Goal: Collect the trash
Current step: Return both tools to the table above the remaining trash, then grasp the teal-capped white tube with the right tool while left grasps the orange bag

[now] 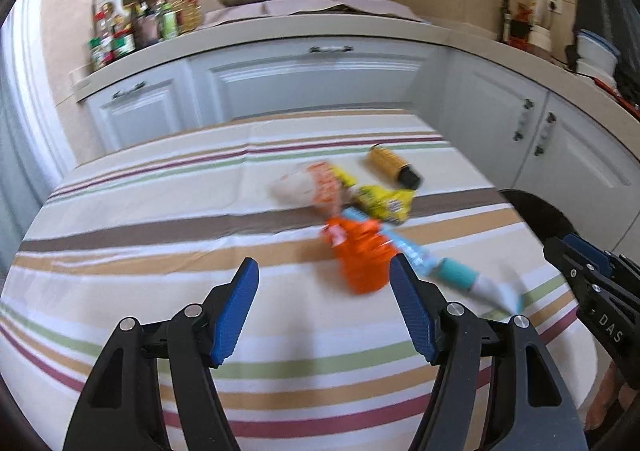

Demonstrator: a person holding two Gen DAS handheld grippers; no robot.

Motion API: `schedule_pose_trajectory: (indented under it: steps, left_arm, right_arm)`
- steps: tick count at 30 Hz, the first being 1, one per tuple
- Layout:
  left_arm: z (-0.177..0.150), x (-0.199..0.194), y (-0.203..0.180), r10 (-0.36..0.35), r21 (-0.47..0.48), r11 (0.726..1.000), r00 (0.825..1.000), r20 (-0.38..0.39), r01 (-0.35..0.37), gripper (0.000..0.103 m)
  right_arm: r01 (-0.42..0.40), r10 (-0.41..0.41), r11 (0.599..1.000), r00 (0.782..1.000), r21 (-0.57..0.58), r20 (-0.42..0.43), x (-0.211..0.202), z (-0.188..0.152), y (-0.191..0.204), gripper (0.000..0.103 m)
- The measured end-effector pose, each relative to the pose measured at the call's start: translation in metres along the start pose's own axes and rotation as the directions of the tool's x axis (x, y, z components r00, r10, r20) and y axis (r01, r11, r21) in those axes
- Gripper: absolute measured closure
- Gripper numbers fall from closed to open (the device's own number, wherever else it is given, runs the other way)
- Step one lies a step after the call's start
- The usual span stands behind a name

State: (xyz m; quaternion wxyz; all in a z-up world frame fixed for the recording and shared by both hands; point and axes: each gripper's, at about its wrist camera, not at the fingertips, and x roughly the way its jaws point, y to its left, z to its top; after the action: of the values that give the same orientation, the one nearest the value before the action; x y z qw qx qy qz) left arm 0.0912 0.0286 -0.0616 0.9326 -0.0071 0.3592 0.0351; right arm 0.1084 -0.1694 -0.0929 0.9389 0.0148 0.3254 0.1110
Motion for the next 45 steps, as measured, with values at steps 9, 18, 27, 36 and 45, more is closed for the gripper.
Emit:
schedule_pose_trajectory:
  steps: [9,18,27,36,45]
  left_arm:
    - [-0.016,-0.001,0.036,0.045,-0.048,0.998,0.999,-0.029,-0.047,0.037]
    - [-0.02,0.0,0.046,0.046,-0.069,0.996,0.998,-0.039,-0.049,0.037]
    - [-0.023,0.003,0.054,0.064,-0.079,0.995,0.996,-0.056,-0.068,0.037]
    - [-0.026,0.006,0.053,0.062,-0.067,0.995,0.995,-0.078,-0.068,0.037]
    - [-0.025,0.005,0.043,0.036,-0.053,0.998,0.996,-0.077,-0.041,0.037]
  right_arm:
    - [-0.059,0.053,0.996,0.994,-0.061,-0.095,0.015,-0.012,0.029,0.069]
    - [-0.065,0.049,0.993,0.985,-0.095,-0.164,0.029,-0.013,0.036,0.059]
    - [-0.037,0.01,0.989,0.984,-0.144,-0.178,0.034,-0.015,0.039,0.061]
    - [-0.009,-0.025,0.976,0.987,-0.217,-0.156,0.032,-0.02,0.046,0.083]
    - [-0.005,-0.016,0.986,0.993,-0.169,-0.119,0.025,-0.013,0.041,0.089]
